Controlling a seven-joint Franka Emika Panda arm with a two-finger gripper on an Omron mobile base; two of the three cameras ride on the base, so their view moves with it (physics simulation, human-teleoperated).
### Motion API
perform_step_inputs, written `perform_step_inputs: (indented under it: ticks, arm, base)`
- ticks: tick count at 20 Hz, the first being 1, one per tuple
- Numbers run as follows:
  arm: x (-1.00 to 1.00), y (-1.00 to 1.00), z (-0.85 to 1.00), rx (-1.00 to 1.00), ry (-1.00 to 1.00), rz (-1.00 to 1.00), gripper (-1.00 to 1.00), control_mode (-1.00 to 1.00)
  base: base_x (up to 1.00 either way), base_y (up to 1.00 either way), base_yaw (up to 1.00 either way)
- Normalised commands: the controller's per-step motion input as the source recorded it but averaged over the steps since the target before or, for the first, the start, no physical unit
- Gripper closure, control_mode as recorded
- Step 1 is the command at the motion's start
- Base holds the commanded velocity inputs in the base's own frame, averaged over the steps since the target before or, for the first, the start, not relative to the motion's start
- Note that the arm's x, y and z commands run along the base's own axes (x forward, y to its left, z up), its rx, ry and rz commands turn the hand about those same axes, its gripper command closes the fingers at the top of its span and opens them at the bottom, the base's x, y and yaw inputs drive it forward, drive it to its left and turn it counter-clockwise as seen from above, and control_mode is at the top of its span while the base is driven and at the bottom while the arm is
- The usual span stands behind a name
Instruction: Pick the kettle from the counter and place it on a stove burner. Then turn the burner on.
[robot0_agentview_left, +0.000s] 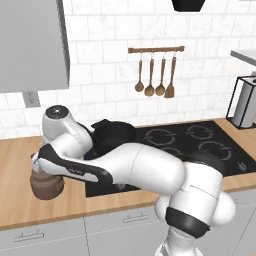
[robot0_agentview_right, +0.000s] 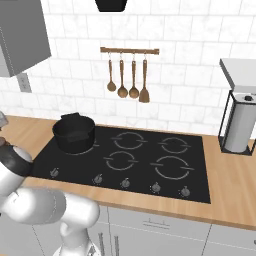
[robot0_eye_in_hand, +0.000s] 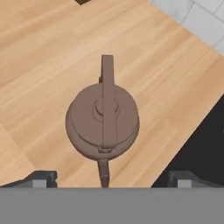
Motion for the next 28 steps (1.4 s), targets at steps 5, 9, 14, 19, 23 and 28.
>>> perform_step_inputs:
  ticks: [5, 9, 14, 19, 23, 28]
  arm:
    - [0.35, 0.22, -0.53, 0.0, 0.0, 0.0, -1.0, -1.0]
    - [0.31, 0.24, -0.27, 0.0, 0.0, 0.0, -1.0, -1.0]
    - [0.02, 0.02, -0.02, 0.0, 0.0, 0.0, 1.0, -1.0]
    - [0.0, 0.0, -0.02, -0.01, -0.02, 0.0, 1.0, -1.0]
    - [-0.16, -0.08, -0.07, -0.06, -0.18, 0.0, 1.0, -1.0]
    - [-0.6, -0.46, 0.1, -0.07, -0.55, 0.0, 1.0, -1.0]
  base:
    - [0.0, 0.0, 0.0]
    - [0.0, 0.0, 0.0]
    - [0.0, 0.0, 0.0]
    - [0.0, 0.0, 0.0]
    - [0.0, 0.0, 0.0]
    - [0.0, 0.0, 0.0]
